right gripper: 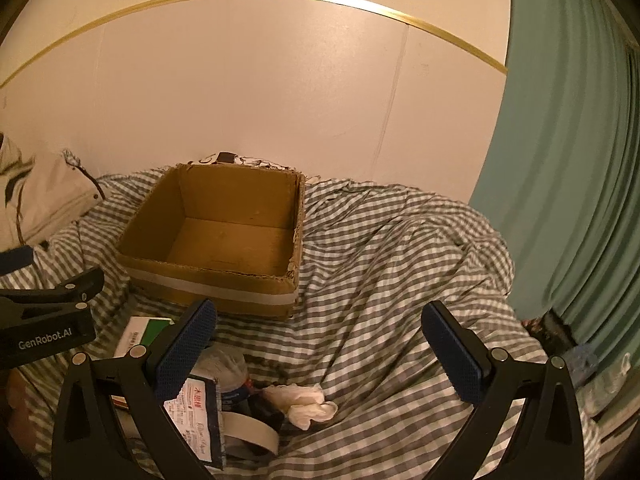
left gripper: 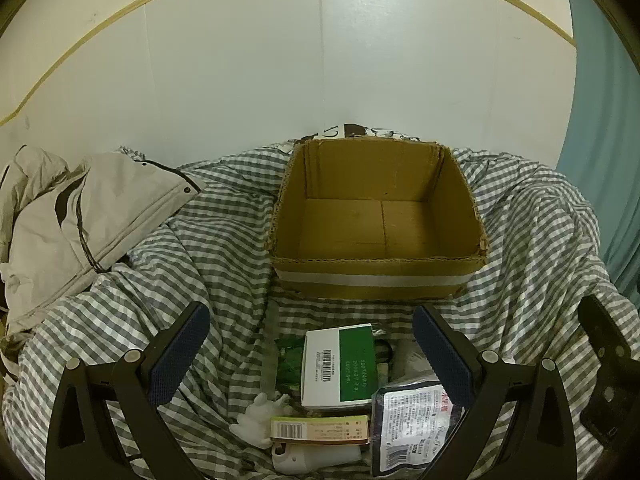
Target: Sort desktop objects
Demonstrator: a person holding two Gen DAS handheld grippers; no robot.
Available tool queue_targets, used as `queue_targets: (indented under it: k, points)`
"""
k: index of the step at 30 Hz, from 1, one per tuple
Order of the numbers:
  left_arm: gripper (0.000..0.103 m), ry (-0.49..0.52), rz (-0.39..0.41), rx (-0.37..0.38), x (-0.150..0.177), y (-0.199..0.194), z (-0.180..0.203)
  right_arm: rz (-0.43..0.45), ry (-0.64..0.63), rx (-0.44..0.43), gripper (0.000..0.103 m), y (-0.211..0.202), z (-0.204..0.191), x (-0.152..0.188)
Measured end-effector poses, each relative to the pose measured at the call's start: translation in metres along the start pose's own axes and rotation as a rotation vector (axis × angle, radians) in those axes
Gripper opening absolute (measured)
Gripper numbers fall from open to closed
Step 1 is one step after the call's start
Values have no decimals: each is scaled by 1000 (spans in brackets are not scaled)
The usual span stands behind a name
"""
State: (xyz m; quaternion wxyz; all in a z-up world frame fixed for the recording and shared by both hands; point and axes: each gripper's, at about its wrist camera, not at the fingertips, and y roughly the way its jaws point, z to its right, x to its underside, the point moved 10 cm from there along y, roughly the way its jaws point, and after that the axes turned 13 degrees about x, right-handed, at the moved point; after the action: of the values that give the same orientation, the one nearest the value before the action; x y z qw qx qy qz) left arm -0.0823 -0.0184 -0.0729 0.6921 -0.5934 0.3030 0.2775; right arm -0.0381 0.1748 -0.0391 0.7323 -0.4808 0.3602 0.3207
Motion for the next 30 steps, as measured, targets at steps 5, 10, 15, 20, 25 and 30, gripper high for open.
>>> queue_targets:
  k: [5, 10, 15, 20, 25, 30]
  points:
    - [103, -11, -9, 24, 2, 2, 0, 4, -9, 39, 103, 2, 3, 2]
    - [103, 9, -20, 7, 3, 4, 2, -11, -6, 18, 103, 5, 1, 6]
    - [103, 28, -21, 17, 7, 6, 5, 75, -3, -2, 103, -4, 2, 3]
    - [103, 36, -12, 31, 6, 4, 7, 122, 49, -42, 103, -13, 6, -1]
    - [103, 41, -5, 27, 3, 2, 6, 69, 123, -151, 103, -11, 6, 2]
    - [103, 15, 18, 87, 2, -1, 10, 62, 125, -152, 103, -12, 7, 5]
